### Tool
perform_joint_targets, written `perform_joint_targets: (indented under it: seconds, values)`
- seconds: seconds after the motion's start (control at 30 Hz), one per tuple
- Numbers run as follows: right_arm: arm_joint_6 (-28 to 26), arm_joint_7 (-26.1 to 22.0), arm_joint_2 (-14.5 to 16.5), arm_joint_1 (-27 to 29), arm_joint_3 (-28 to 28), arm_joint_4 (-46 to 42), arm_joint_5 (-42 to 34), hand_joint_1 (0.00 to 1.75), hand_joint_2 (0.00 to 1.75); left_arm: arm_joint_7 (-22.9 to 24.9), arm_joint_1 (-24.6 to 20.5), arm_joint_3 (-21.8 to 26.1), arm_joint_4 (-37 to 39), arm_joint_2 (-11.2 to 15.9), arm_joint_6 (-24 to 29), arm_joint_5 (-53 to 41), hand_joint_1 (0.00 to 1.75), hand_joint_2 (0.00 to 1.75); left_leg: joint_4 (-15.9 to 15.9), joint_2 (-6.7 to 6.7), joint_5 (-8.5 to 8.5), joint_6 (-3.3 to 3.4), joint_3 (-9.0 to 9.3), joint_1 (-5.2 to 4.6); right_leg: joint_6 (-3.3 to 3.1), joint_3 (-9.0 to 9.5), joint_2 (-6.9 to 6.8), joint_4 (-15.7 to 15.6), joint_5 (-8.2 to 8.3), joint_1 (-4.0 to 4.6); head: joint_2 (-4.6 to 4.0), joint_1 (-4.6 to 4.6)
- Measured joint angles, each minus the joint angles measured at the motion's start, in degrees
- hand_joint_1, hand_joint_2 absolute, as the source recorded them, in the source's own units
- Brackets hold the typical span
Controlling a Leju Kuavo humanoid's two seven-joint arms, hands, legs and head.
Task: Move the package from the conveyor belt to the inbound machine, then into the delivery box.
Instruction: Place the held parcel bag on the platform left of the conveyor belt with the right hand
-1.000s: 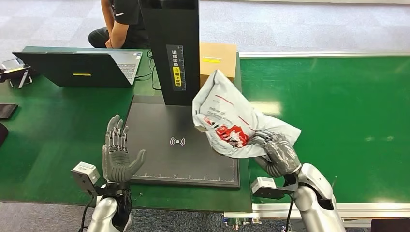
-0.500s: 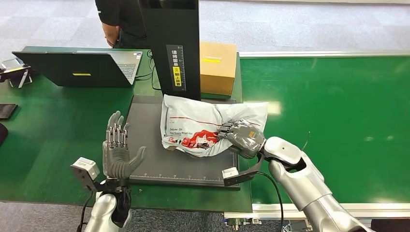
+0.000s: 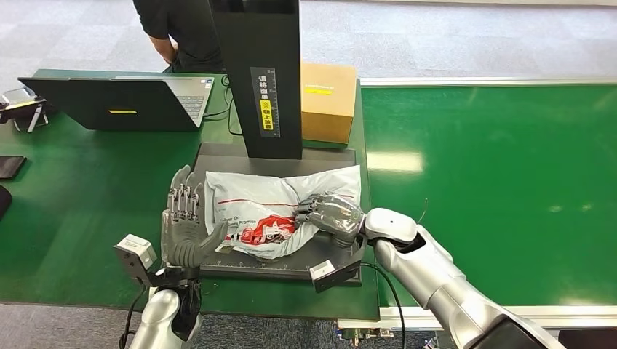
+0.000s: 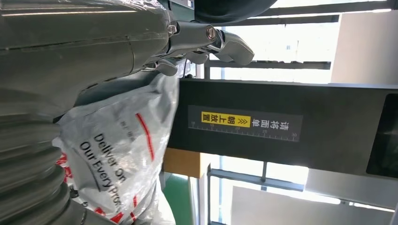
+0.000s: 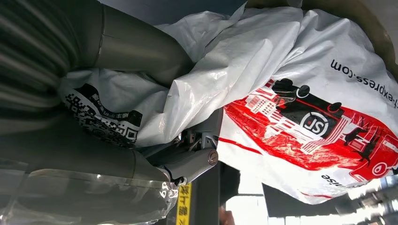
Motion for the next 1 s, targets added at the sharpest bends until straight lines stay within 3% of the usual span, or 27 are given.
perform_joint_targets:
  seconds: [0.07, 0.1, 0.13, 0.2, 0.23, 0.27, 0.43, 0.6, 0.67, 0.83, 1.0]
  values:
    - [-1.2, 0.0, 0.6, 0.0, 0.9, 0.3, -2.1, 1.75, 1.75, 0.0, -0.1, 0.0, 0.2, 0.0, 0.0, 0.0, 0.00, 1.75, 0.0, 0.00, 0.00, 0.00, 0.00, 0.00, 0.00, 0.00, 0.00, 0.0, 0.00, 0.00, 0.00, -0.01]
    - [-1.7, 0.0, 0.8, 0.0, 1.3, 0.5, -3.0, 1.64, 1.75, 0.0, -0.2, -0.1, 0.3, 0.0, 0.0, 0.0, 0.00, 1.75, 0.0, 0.00, 0.00, 0.00, 0.00, 0.00, 0.00, 0.00, 0.00, 0.0, 0.00, -0.01, 0.00, 0.00]
    - [-2.2, 0.0, 0.9, 0.0, 1.7, 0.6, -3.6, 1.38, 1.75, 0.0, -0.2, -0.1, 0.4, 0.0, 0.0, 0.0, 0.00, 1.75, 0.0, 0.00, 0.00, 0.00, 0.00, 0.00, 0.00, 0.00, 0.00, 0.0, 0.00, -0.01, 0.00, 0.00]
    - [-3.2, 0.0, 1.3, 0.0, 2.2, 1.0, -3.9, 0.51, 1.75, 0.0, -0.3, -0.1, 0.5, 0.0, 0.0, 0.0, 0.00, 1.75, 0.0, 0.00, 0.00, 0.00, 0.00, 0.00, 0.00, 0.00, 0.00, 0.0, 0.00, -0.01, 0.00, 0.01]
    - [-3.8, 0.0, 1.4, 0.0, 2.3, 1.4, -3.9, 0.18, 1.75, 0.0, -0.4, -0.2, 0.5, 0.0, 0.0, 0.0, 0.00, 1.75, 0.0, 0.00, 0.00, 0.00, 0.00, 0.00, 0.00, 0.00, 0.00, 0.0, 0.00, -0.01, 0.00, 0.01]
    - [-4.3, 0.0, 1.6, 0.0, 2.5, 1.7, -3.8, 0.00, 1.75, 0.0, -0.4, -0.2, 0.6, 0.0, 0.0, 0.0, 0.00, 1.75, 0.0, 0.00, 0.00, 0.00, 0.00, 0.00, 0.00, 0.00, 0.00, 0.0, 0.00, -0.01, 0.00, 0.01]
    - [-4.9, 0.0, 2.0, 0.1, 1.9, 3.3, -6.1, 0.00, 1.75, 0.0, -0.4, -0.5, 1.1, 0.0, 0.0, -0.1, 0.00, 1.75, 0.0, 0.00, 0.00, 0.00, 0.00, -0.01, 0.00, -0.01, 0.00, 0.0, 0.00, -0.01, 0.00, 0.00]
    - [-3.0, 0.0, 2.0, 1.2, -0.3, 3.0, -14.4, 0.00, 1.75, -0.2, -0.7, -0.9, 1.6, 0.0, 0.0, -0.2, 0.00, 1.75, 0.0, 0.00, 0.00, 0.00, 0.00, -0.01, 0.00, -0.02, 0.00, 0.0, 0.00, -0.01, 0.00, 0.00]
    - [1.0, 0.0, 2.0, 2.2, -1.5, 1.7, -21.6, 0.00, 1.75, -0.4, -0.8, -1.2, 1.9, 0.0, 0.0, -0.2, 0.00, 1.75, 0.0, 0.00, 0.00, 0.00, 0.00, -0.01, 0.00, -0.02, 0.00, 0.0, 0.00, -0.01, 0.00, 0.00]
    - [19.7, -0.1, 2.0, 5.9, -7.5, -2.6, -43.5, 0.00, 1.75, -0.7, -0.9, -1.4, 2.6, 0.1, 0.0, -0.1, 0.00, 1.75, 0.0, -0.01, -0.01, 0.00, -0.02, -0.01, 0.00, -0.03, 0.00, 0.0, 0.00, -0.01, 0.00, 0.01]
    - [22.1, -0.1, 2.0, 7.6, -11.4, -5.0, -46.0, 0.00, 1.75, -0.9, -1.0, -1.5, 3.0, 0.1, 0.0, -0.1, 0.00, 1.75, 0.0, -0.01, -0.01, 0.00, -0.02, -0.01, 0.00, -0.03, 0.00, 0.0, 0.00, -0.01, 0.00, -0.01]
